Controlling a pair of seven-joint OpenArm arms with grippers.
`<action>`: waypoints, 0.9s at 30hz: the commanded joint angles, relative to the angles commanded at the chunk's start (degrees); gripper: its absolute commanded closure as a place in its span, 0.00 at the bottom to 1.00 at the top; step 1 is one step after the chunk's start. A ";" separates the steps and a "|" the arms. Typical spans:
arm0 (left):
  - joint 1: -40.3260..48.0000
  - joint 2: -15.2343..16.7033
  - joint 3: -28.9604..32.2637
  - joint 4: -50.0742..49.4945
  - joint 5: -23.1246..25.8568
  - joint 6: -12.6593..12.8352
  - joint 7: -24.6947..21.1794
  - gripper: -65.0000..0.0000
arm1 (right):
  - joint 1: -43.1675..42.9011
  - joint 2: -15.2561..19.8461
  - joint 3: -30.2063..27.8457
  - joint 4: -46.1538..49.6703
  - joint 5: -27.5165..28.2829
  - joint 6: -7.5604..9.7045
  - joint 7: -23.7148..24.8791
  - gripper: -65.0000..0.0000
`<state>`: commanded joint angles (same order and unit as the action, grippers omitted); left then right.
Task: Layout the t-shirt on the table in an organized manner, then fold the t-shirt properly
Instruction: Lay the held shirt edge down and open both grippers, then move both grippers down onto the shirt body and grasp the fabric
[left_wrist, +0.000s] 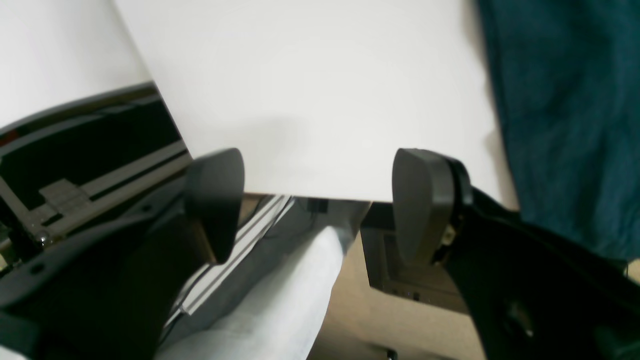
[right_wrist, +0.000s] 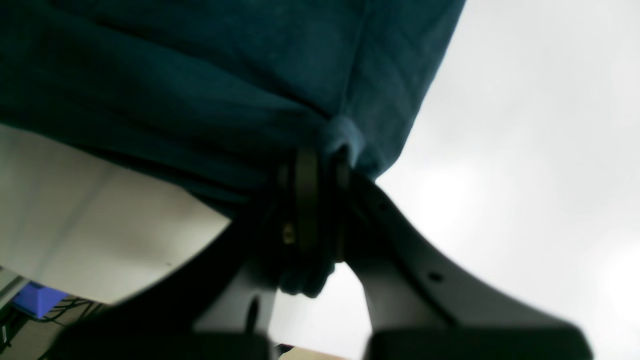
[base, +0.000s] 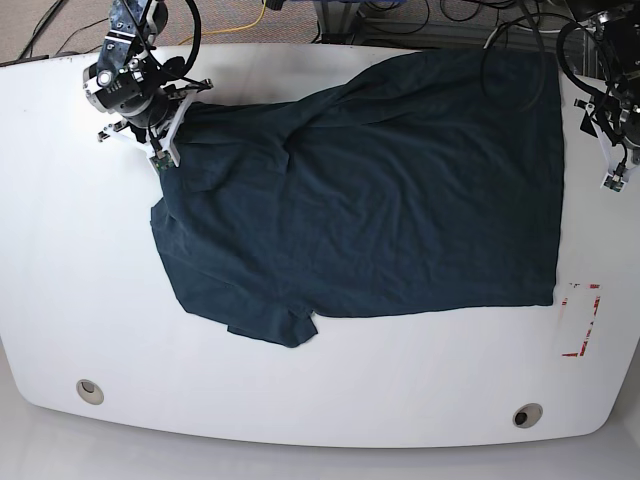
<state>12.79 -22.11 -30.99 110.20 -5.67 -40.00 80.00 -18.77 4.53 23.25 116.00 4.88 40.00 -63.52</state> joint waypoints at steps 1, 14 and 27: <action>0.09 0.00 0.26 0.00 -0.88 0.00 0.00 0.33 | 0.00 0.00 0.00 0.00 0.00 0.00 0.09 1.00; 3.87 3.60 -3.25 -0.09 -11.60 0.00 -2.68 0.41 | 0.88 -0.09 0.00 0.00 0.09 0.00 0.18 1.00; -5.63 5.63 -3.43 -0.09 -11.60 0.00 -3.74 0.41 | 0.18 -0.18 0.44 0.44 0.00 0.00 -0.18 0.15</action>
<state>7.16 -16.48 -34.42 110.11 -17.27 -40.00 76.26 -18.59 4.35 23.69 116.44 4.88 40.00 -63.69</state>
